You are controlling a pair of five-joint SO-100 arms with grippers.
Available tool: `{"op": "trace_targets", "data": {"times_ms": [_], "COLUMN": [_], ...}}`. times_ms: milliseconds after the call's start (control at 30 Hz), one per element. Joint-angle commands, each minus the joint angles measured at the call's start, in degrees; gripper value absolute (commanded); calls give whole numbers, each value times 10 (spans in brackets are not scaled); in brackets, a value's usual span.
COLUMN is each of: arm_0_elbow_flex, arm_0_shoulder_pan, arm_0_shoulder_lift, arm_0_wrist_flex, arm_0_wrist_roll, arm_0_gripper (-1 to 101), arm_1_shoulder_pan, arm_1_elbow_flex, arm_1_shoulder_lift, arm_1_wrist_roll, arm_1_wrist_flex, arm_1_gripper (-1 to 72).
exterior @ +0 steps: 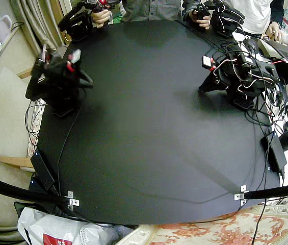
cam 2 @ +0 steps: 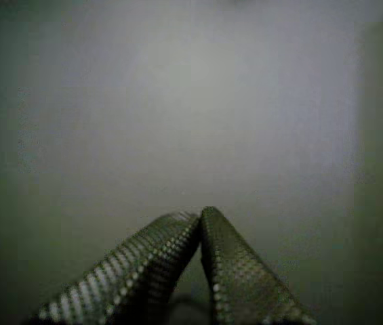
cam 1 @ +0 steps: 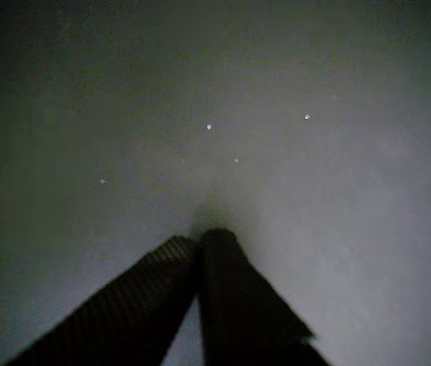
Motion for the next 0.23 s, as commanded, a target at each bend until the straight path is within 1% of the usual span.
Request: {"op": "trace_targets", "data": {"times_ms": [0,33,100,200], "arm_0_elbow_flex": [0,0,0,0], "arm_0_shoulder_pan": [2,2,2,2], "arm_0_shoulder_lift": [10,10,10,10], "arm_0_wrist_flex": [-4,-4,-4,-4], "arm_0_wrist_roll": [3,3,3,3], "arm_0_gripper": [0,0,0,0], "arm_1_shoulder_pan": [-3,8,25,26], "arm_1_elbow_flex": [52,94,173,173], "arm_1_shoulder_lift": [8,8,8,8], "arm_1_wrist_roll": [-9,-5,3,4], "arm_1_wrist_flex": [-24,-41,-98,-100], "arm_1_gripper": [-6,-6,-6,-5]}}
